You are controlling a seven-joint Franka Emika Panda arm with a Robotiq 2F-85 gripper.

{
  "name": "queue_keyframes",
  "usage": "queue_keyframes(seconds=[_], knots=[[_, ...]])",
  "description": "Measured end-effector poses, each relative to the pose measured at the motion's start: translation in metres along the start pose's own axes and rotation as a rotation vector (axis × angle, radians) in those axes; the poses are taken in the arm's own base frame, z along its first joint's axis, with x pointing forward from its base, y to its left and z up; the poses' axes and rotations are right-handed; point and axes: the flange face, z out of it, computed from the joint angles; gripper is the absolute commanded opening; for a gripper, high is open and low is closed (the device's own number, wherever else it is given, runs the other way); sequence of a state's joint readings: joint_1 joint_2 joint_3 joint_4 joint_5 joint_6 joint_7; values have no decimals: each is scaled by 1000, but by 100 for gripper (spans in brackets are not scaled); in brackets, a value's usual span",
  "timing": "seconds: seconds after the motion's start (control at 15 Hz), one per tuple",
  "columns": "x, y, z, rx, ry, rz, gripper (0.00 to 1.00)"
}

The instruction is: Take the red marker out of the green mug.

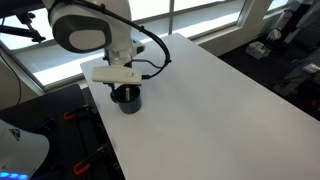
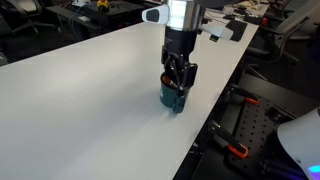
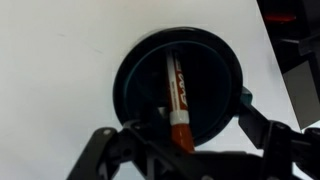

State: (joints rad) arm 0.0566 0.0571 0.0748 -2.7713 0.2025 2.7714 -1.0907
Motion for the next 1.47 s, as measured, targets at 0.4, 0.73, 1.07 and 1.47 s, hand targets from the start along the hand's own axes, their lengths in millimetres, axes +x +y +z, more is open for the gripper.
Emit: queue_keyframes(seconds=[0.4, 0.73, 1.07, 1.47], knots=[[-3, 0, 0, 27, 69, -32, 88], [-9, 2, 1, 36, 116, -63, 82], [-12, 2, 2, 38, 134, -83, 100], [-6, -1, 2, 35, 106, -117, 100]])
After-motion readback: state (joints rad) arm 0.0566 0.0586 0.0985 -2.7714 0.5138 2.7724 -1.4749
